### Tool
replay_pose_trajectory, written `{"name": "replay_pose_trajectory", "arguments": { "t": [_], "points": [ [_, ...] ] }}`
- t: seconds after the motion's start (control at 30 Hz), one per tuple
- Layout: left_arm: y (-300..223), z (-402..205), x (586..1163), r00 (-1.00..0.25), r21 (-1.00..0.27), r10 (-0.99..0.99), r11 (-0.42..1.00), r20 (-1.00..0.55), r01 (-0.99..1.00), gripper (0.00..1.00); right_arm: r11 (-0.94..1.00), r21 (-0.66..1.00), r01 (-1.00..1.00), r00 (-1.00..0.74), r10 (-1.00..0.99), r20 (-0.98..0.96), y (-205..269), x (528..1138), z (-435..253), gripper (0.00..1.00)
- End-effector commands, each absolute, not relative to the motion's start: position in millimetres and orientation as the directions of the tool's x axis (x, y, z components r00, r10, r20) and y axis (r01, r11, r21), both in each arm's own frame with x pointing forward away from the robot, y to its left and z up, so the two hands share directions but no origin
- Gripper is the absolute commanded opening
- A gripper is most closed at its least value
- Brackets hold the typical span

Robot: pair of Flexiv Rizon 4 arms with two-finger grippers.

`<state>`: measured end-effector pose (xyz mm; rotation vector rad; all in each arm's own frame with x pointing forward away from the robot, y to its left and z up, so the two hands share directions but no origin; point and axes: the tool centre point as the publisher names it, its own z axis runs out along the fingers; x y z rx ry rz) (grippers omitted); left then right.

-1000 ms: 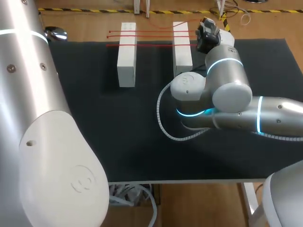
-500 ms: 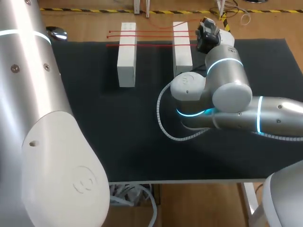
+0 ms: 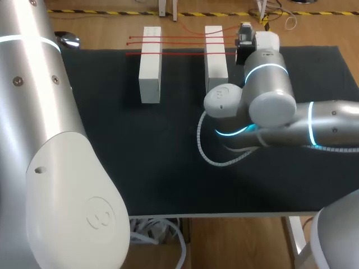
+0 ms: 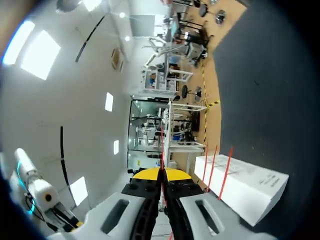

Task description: Grab the tape and strap the tape.

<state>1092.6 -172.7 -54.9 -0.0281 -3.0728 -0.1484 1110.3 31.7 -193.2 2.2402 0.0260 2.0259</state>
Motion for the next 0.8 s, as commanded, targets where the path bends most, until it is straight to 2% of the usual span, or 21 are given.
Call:
{"name": "replay_pose_trajectory", "arguments": {
  "t": [0.03,0.13,0.17,0.2,0.77,0.8],
  "points": [
    [-175,-52,1096,-0.997,0.103,0.014,0.994,0.075,0.022,0.0,-0.872,0.482,0.087,0.031,0.486,0.873,26,1110,-186,0.0],
    [-175,-52,1096,-0.997,0.103,0.014,0.994,0.075,0.022,0.0,-0.891,0.438,0.12,0.046,0.446,0.894,32,1110,-182,0.0],
    [-175,-52,1096,-0.997,0.103,0.014,0.994,0.075,0.022,0.0,-0.918,0.38,0.115,0.079,0.389,0.918,35,1110,-180,0.0],
    [-175,-52,1096,-0.997,0.103,0.014,0.994,0.075,0.022,0.0,-0.967,0.231,0.112,0.097,0.242,0.966,40,1112,-175,0.0],
    [-175,-52,1096,-0.997,0.103,0.014,0.994,0.075,0.022,0.0,-0.967,0.231,0.112,0.097,0.242,0.966,40,1112,-175,0.0],
    [-175,-52,1096,-0.997,0.103,0.014,0.994,0.075,0.022,0.0,-0.929,0.352,0.112,0.112,0.364,0.925,39,1113,-177,0.0]
  ]
}}
